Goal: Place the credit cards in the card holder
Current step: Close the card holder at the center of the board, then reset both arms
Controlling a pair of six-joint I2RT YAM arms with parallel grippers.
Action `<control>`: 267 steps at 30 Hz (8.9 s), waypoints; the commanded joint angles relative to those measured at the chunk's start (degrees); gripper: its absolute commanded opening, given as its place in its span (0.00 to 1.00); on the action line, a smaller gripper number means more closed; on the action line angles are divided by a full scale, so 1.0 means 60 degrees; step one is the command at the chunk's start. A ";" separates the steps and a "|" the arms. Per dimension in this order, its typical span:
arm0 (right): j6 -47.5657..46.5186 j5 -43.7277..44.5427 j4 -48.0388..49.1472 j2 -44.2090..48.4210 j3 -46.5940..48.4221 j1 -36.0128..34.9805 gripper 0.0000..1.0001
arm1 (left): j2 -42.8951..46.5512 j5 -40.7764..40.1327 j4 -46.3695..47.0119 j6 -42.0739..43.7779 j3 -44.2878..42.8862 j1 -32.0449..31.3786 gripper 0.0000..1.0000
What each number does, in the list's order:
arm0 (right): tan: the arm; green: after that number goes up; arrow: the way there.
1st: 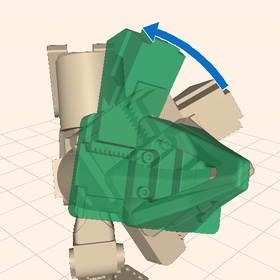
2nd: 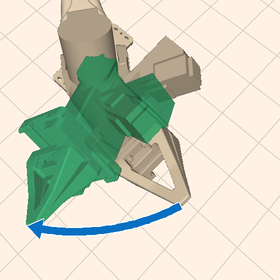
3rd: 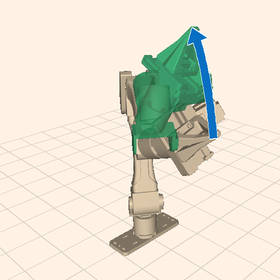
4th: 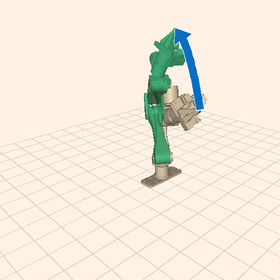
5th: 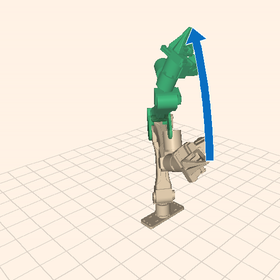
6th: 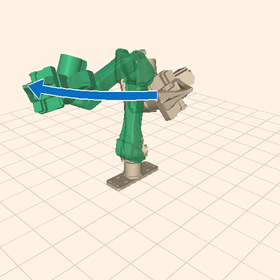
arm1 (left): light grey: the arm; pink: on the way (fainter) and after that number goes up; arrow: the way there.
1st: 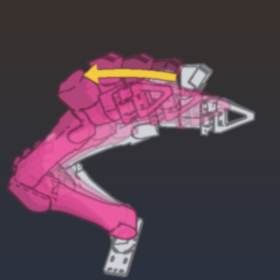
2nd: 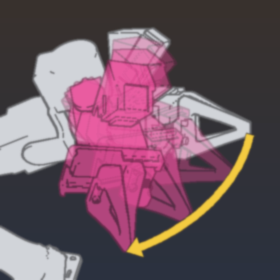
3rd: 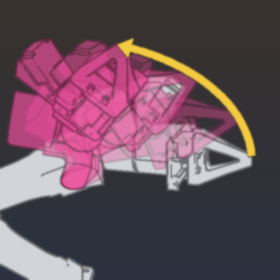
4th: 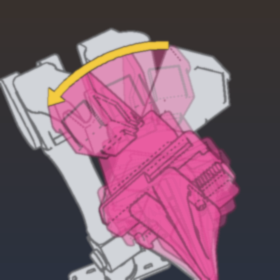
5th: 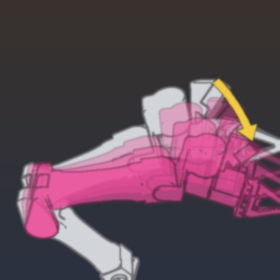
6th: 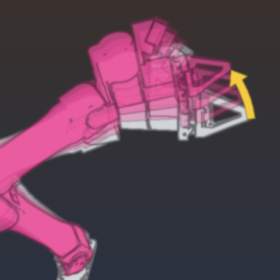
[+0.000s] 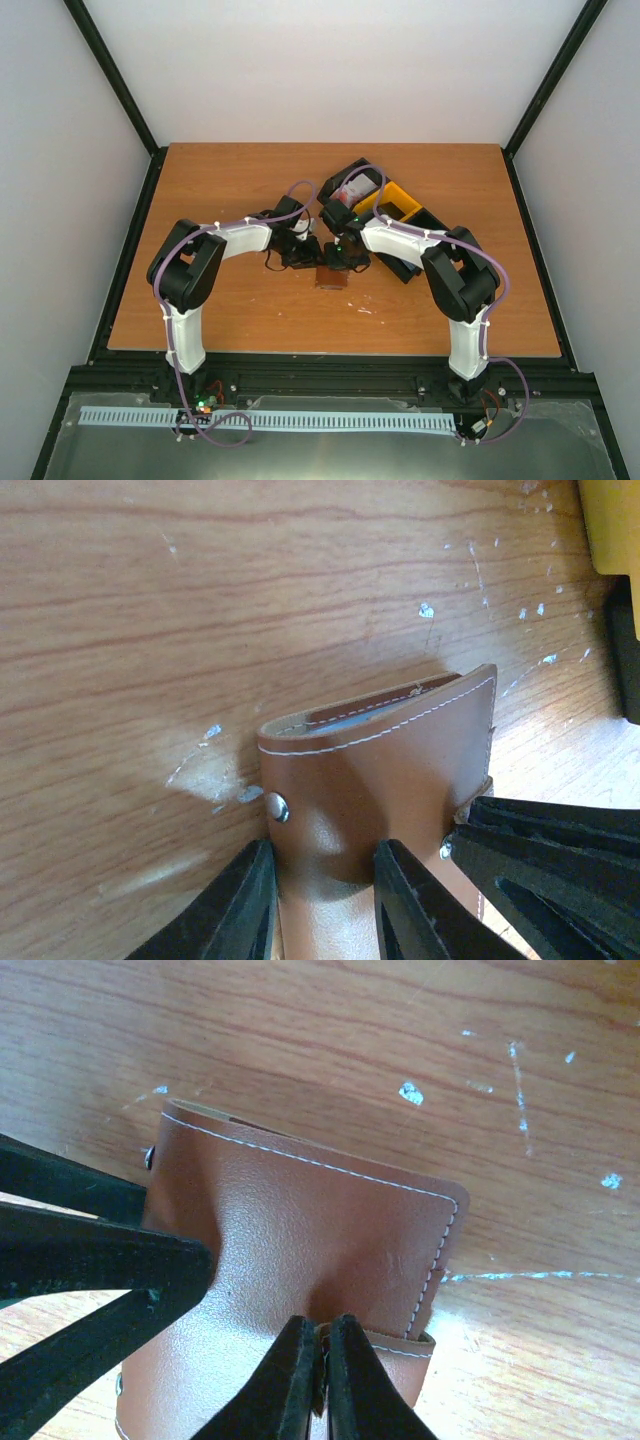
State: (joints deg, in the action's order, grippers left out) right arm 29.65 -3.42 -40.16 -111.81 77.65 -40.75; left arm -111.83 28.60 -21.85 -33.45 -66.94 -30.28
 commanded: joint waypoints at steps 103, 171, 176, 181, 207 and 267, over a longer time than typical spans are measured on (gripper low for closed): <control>0.0644 0.0035 0.0151 0.1181 -0.0670 -0.0078 0.09 | -0.0938 -0.0749 -0.0802 0.0258 0.0333 -0.0138 0.26; 0.0404 -0.0092 -0.0139 -0.1049 -0.0427 -0.0205 0.04 | -0.1055 -0.0724 -0.0857 0.0358 0.0244 -0.0124 0.26; 0.0460 -0.0005 -0.0025 -0.1302 -0.0461 -0.0315 0.04 | -0.1045 -0.0716 -0.0862 0.0375 0.0243 -0.0109 0.25; 0.0507 0.0047 0.0117 -0.1457 -0.0527 -0.0389 0.03 | -0.1045 -0.0648 -0.0831 0.0386 0.0294 -0.0073 0.24; 0.0516 -0.0030 0.1051 -0.1425 -0.1184 -0.0430 0.03 | -0.0922 -0.0223 -0.0653 0.0470 0.0532 0.0140 0.23; 0.0477 0.5654 -0.4683 1.4570 -0.1150 0.0882 1.00 | 1.3723 -0.6993 -0.3121 0.1389 -0.0267 0.1224 1.00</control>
State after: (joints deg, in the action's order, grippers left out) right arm 33.28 30.22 -67.94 -24.91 71.85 -35.66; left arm -29.65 -11.51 -36.82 -26.13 -67.88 -23.18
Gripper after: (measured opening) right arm 0.999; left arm 0.998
